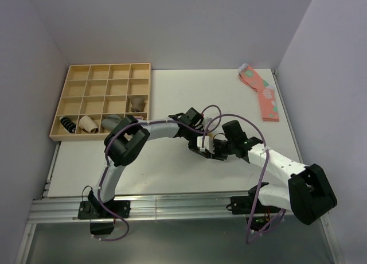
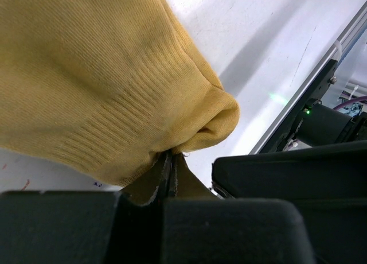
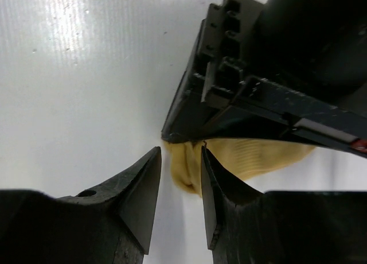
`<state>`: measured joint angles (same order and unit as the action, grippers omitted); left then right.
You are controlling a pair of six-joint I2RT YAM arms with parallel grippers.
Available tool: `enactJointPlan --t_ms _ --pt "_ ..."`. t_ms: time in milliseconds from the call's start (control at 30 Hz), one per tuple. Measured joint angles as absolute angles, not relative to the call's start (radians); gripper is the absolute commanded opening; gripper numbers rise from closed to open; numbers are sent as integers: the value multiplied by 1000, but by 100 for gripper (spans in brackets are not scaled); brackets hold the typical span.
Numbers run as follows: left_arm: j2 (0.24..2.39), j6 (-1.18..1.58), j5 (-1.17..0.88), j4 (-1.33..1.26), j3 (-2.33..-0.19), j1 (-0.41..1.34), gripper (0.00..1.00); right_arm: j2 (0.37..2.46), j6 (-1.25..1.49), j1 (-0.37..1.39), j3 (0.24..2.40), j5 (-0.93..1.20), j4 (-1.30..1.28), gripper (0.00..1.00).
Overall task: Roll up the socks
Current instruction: Adjust the sock at the center of the board.
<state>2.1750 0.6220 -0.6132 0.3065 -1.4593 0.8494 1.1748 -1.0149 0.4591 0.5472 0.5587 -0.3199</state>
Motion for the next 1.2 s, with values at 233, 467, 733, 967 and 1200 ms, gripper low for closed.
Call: enactJointPlan --t_ms 233,467,733,967,1200 --pt "2175 622 -613 308 -1459 849 1 1174 -1057 460 547 526 -288 44" --pt "2176 622 -613 311 -1462 849 0 1190 -1118 460 547 488 -290 48" --pt "2183 622 -617 326 -1475 848 0 1194 -1151 460 527 463 -281 48" --pt "2185 622 -619 328 -1477 847 0 1222 -1165 460 523 459 -281 49" --pt "2185 621 -620 328 -1477 847 0 1248 -1169 461 523 455 -289 49"
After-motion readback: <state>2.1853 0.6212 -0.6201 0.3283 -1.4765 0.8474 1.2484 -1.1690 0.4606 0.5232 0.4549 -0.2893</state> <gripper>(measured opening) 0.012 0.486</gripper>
